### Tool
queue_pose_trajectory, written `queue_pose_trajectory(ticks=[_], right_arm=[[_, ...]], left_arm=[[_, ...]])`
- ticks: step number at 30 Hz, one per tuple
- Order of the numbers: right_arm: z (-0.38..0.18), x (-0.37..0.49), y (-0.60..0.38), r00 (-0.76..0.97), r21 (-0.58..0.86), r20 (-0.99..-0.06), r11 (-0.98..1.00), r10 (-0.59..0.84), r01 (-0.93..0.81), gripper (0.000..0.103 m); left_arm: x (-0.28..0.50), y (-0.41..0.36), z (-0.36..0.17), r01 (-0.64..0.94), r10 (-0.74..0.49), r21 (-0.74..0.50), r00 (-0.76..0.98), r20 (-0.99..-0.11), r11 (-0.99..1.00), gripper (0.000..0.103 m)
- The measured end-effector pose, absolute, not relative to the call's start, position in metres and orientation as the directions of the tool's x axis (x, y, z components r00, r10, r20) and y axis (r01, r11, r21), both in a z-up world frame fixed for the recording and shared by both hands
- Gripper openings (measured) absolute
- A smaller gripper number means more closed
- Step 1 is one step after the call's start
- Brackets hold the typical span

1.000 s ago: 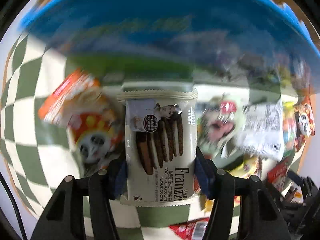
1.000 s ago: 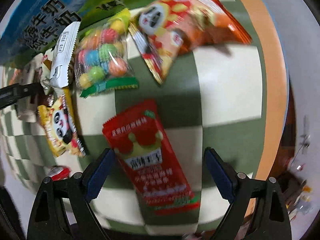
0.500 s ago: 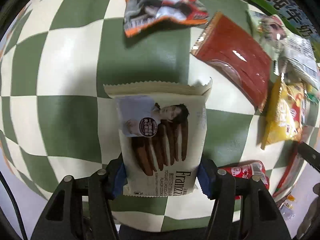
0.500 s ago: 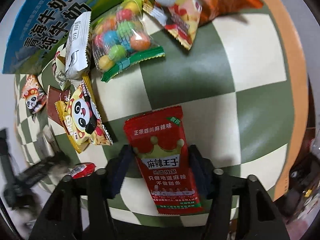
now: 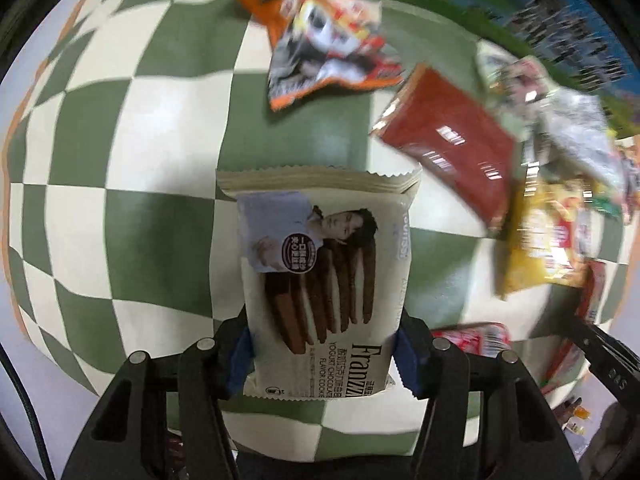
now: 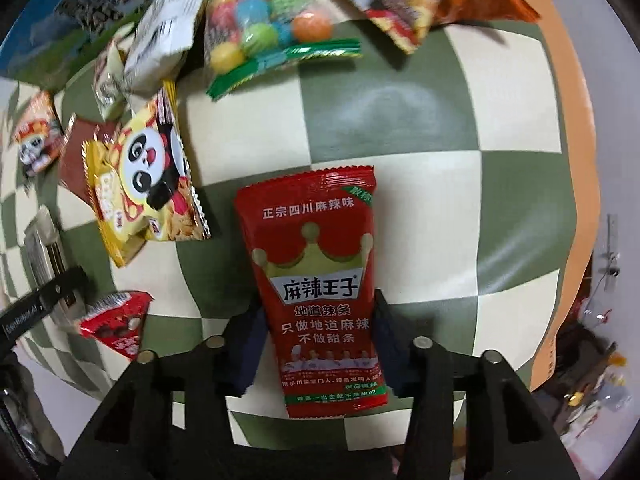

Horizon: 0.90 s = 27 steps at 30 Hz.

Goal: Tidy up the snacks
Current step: 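Carry both packets into the box and open both tools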

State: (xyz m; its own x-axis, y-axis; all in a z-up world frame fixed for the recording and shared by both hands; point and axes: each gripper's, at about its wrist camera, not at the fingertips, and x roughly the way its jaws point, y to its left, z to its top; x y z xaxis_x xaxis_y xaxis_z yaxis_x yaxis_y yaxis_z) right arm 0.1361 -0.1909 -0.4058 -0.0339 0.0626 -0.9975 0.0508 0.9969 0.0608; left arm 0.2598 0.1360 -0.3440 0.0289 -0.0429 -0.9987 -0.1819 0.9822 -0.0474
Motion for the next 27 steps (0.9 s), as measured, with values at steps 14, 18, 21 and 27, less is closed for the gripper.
queue_pose_trajectory(ticks=[14,18,21,27], right_arm=[[-0.245,0.186,-0.206,0.208,0.37,-0.908,0.929,0.363,-0.004,0.047],[-0.199,0.233,-0.194,0.296,0.366,-0.882,0.929,0.366,-0.057,0.047],[-0.182,0.284,-0.186,0.354,0.308,-0.88,0.948,0.317,-0.084,0.047],[-0.19,0.381,-0.169,0.367,0.209,-0.903,0.975,0.222,-0.076,0.047]], left_arm=[[0.336,0.105,-0.166,-0.047,-0.236,-0.262,0.307,-0.922,0.964,0.056],[0.399,0.098,-0.135,-0.005,-0.173,-0.188,0.374,-0.911,0.982,0.057],[0.439,0.101,-0.136,-0.016,-0.135,-0.151,0.365,-0.921,0.988,0.057],[0.522,0.109,-0.177,-0.035,-0.051,-0.063,0.262,-0.964,0.997,0.057]])
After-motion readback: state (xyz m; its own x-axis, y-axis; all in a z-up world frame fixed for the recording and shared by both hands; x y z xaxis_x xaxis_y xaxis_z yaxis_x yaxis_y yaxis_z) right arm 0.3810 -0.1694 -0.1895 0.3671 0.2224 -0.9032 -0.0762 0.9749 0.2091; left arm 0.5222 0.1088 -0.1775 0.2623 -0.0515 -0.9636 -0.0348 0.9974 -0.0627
